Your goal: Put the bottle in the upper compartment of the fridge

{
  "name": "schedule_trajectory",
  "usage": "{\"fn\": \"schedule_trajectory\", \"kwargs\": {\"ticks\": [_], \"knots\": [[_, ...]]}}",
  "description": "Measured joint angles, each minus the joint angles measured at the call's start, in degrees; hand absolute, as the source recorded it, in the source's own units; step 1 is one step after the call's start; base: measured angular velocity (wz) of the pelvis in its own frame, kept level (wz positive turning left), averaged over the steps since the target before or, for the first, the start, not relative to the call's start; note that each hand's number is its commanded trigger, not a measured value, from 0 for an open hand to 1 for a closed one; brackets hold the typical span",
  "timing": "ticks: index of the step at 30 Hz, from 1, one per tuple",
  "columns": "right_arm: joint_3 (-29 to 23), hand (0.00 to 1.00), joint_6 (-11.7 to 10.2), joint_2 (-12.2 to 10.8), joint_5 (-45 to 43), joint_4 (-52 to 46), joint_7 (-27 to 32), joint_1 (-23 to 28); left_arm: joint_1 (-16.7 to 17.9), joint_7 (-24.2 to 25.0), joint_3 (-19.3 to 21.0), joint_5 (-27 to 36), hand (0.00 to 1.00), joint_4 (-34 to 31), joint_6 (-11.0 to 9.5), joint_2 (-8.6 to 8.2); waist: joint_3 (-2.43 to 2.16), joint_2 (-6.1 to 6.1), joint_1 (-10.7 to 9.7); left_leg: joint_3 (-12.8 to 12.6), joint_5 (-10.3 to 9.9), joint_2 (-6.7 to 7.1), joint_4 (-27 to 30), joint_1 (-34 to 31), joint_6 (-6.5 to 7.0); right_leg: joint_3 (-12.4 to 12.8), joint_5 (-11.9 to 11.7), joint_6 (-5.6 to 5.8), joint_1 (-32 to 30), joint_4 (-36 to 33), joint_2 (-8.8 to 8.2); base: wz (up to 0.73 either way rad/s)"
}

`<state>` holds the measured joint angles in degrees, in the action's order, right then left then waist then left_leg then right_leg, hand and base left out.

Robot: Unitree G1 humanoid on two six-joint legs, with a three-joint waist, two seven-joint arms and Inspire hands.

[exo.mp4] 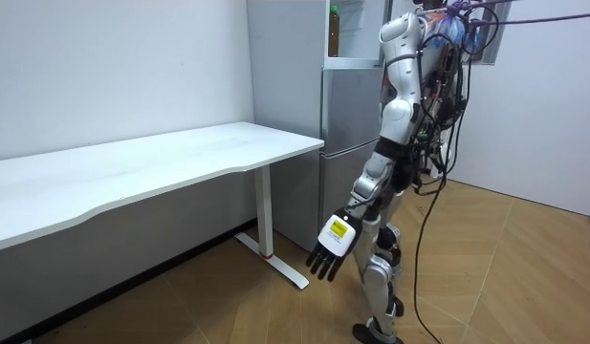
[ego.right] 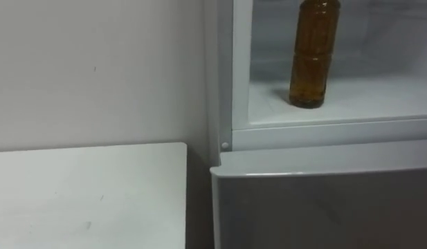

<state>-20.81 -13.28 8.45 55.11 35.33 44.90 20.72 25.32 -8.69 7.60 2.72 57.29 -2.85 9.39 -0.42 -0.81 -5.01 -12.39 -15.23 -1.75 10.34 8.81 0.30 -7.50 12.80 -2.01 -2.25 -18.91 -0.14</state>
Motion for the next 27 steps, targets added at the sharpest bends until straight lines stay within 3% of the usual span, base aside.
{"fn": "schedule_trajectory", "kwargs": {"ticks": [13, 17, 22, 27], "knots": [[-1.5, 0.0, -1.2, 0.8, 1.1, -0.5, 4.4, 0.6, 0.4, 0.7, 0.2, 2.4, 0.0, 0.3, -1.5, 0.27, 0.12, 1.3, -1.4, -1.1, -0.1, 0.37, -0.6, -0.2, -0.19, 0.3, 1.1, -0.39, -2.0, -2.6, -0.42, -0.05], [-5.1, 0.0, -1.2, 1.8, 4.1, -2.6, 4.9, 0.5, 0.7, 1.4, 1.2, 2.7, 0.0, 0.1, -1.8, 0.27, 0.04, 2.0, -2.1, -1.2, -0.1, 0.37, -0.7, -0.4, -0.19, 0.1, 1.1, -0.29, -2.0, -2.1, -0.44, 0.01], [-10.3, 0.0, -2.9, 5.7, 4.9, -5.1, 5.5, -0.3, 0.9, 1.5, 4.7, 2.8, 0.0, 0.1, -2.6, 0.93, 0.08, 3.21, -2.8, -1.6, -0.1, 0.39, -0.5, -0.2, -0.16, 0.5, 1.2, -0.22, -1.8, -1.9, -0.37, -0.04], [-15.5, 0.0, -3.2, 6.3, 6.1, -8.2, 7.0, -1.6, 0.9, 1.5, 5.7, 2.5, 0.0, -0.3, -2.7, 1.1, 0.16, 4.35, -3.0, -1.6, -0.1, 0.44, -0.2, -0.2, -0.17, 0.6, 1.2, -0.14, -1.8, -2.0, -0.39, -0.01]]}}
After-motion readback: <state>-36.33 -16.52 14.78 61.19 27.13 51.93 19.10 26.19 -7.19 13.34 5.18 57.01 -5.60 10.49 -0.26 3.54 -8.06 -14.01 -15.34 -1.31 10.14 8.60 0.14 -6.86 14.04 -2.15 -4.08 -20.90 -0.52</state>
